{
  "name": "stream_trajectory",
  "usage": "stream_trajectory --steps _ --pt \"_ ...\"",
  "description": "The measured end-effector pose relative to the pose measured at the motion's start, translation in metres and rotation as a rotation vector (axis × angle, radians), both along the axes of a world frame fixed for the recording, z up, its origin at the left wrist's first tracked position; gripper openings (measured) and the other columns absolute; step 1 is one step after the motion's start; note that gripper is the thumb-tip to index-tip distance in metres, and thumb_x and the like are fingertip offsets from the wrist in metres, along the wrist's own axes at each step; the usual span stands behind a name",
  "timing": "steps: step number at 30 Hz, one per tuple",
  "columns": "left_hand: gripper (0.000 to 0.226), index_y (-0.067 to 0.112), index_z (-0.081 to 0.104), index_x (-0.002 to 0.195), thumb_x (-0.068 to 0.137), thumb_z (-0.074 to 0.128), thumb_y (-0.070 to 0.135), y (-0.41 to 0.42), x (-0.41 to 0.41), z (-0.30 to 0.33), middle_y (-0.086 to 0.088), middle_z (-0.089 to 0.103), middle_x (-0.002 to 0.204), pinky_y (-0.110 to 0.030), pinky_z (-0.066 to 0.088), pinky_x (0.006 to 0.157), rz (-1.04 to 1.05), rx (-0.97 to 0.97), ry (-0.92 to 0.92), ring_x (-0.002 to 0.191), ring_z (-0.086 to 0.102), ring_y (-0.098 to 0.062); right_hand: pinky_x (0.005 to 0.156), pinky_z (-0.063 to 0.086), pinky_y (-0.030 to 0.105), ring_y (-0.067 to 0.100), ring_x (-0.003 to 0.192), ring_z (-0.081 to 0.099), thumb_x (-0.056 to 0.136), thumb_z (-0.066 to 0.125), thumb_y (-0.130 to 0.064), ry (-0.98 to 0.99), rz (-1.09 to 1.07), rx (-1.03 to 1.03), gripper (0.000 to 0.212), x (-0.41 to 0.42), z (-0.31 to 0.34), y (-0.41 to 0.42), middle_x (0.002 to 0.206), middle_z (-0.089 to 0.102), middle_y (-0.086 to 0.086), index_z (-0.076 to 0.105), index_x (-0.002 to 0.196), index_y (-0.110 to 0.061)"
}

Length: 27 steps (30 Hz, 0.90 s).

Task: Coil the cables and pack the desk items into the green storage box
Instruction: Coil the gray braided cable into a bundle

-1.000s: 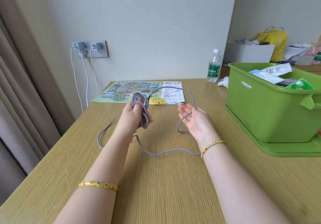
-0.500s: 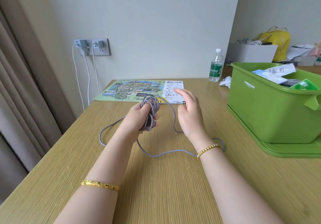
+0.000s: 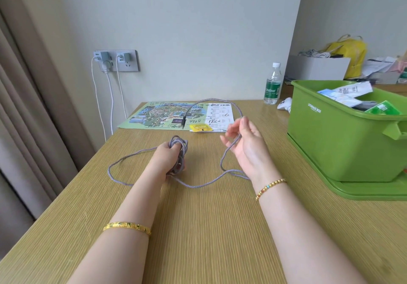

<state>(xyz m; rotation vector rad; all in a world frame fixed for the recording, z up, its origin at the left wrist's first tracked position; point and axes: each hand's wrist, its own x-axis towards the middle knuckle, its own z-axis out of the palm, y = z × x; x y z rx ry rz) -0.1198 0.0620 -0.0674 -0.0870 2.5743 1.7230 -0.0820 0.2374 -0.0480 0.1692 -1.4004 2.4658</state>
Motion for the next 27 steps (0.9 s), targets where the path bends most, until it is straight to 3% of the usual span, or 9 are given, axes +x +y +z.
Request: stream_trajectory --steps 5,7,9,13,16,19,21,24,27 --pt "0.021 0.014 0.046 0.078 0.096 0.038 0.022 0.006 0.003 0.009 -0.006 0.054 0.076 -0.032 0.052 0.061 0.098 0.119 0.195 0.057 0.069 -0.025 0.089 0.050 0.034 0.016 0.085 0.060 0.102 0.032 -0.018 -0.282 -0.254 -0.037 0.025 -0.006 -0.007 0.008 0.098 0.062 0.011 0.053 0.108 -0.005" --pt "0.024 0.017 0.042 0.073 0.096 0.039 0.022 0.008 0.007 0.013 -0.001 0.048 0.070 -0.025 0.045 0.048 0.106 0.189 0.251 0.041 0.063 -0.016 0.103 0.035 0.038 0.025 0.120 0.046 0.100 0.034 -0.015 -0.438 -0.454 0.379 0.039 -0.008 -0.011 0.011 0.136 0.043 0.016 0.034 0.137 -0.003" --pt "0.023 0.016 0.042 0.074 0.096 0.039 0.022 0.010 0.010 0.014 -0.003 0.049 0.071 -0.025 0.045 0.046 0.075 0.190 0.257 0.040 0.063 -0.017 0.110 0.021 0.037 0.030 0.135 0.026 0.097 0.041 -0.014 -0.385 -0.655 0.825 0.050 -0.006 -0.011 0.008 0.146 0.028 0.015 0.025 0.143 -0.004" --pt "0.019 0.011 0.046 0.081 0.096 0.040 0.022 0.017 0.015 0.015 -0.009 0.054 0.075 -0.027 0.049 0.049 0.003 0.102 0.276 0.048 0.064 -0.023 0.098 0.026 0.019 0.022 0.121 0.040 0.093 0.051 -0.018 0.057 -0.518 1.003 0.022 0.003 -0.006 -0.015 0.118 0.055 0.003 0.060 0.112 -0.013" --pt "0.019 0.013 0.045 0.078 0.095 0.041 0.021 0.021 0.018 0.017 -0.015 0.059 0.080 -0.042 0.053 0.069 -0.014 0.020 0.336 0.068 0.065 -0.036 0.084 0.024 0.002 0.011 0.109 0.042 0.087 0.061 -0.030 0.117 -0.317 0.982 0.005 0.010 -0.006 -0.028 0.094 0.053 -0.016 0.061 0.082 -0.027" --pt "0.018 0.012 0.047 0.080 0.094 0.042 0.022 0.022 0.018 0.016 -0.013 0.059 0.077 -0.044 0.049 0.069 -0.026 -0.008 0.348 0.074 0.064 -0.037 0.081 0.024 0.010 0.008 0.108 0.037 0.085 0.065 -0.027 0.086 -0.221 1.046 0.012 0.010 -0.009 -0.030 0.092 0.046 -0.016 0.056 0.077 -0.028" --pt "0.018 0.014 0.048 0.078 0.094 0.043 0.022 0.023 0.019 0.016 -0.004 0.062 0.067 -0.030 0.044 0.056 -0.055 0.001 0.348 0.062 0.064 -0.029 0.081 0.025 0.015 0.007 0.103 0.040 0.088 0.061 -0.022 0.082 -0.178 1.059 0.011 0.009 -0.011 -0.030 0.092 0.049 -0.010 0.055 0.078 -0.023" --pt "0.018 0.017 0.053 0.079 0.094 0.046 0.024 0.019 0.021 0.019 0.005 0.064 0.056 -0.016 0.037 0.043 -0.155 0.024 0.348 0.042 0.056 -0.014 0.068 0.037 0.008 -0.010 0.071 0.052 0.094 0.052 -0.017 0.096 -0.144 0.829 0.018 0.010 -0.006 -0.028 0.074 0.056 -0.012 0.053 0.076 -0.021" --pt "0.022 0.018 0.057 0.078 0.095 0.046 0.025 0.018 0.024 0.021 0.005 0.063 0.058 -0.013 0.035 0.040 -0.338 0.024 0.332 0.041 0.051 -0.010 0.064 0.046 0.015 -0.005 0.053 0.050 0.096 0.046 -0.016 0.061 -0.180 0.681 0.016 0.009 -0.003 -0.024 0.064 0.053 -0.007 0.051 0.081 -0.016"
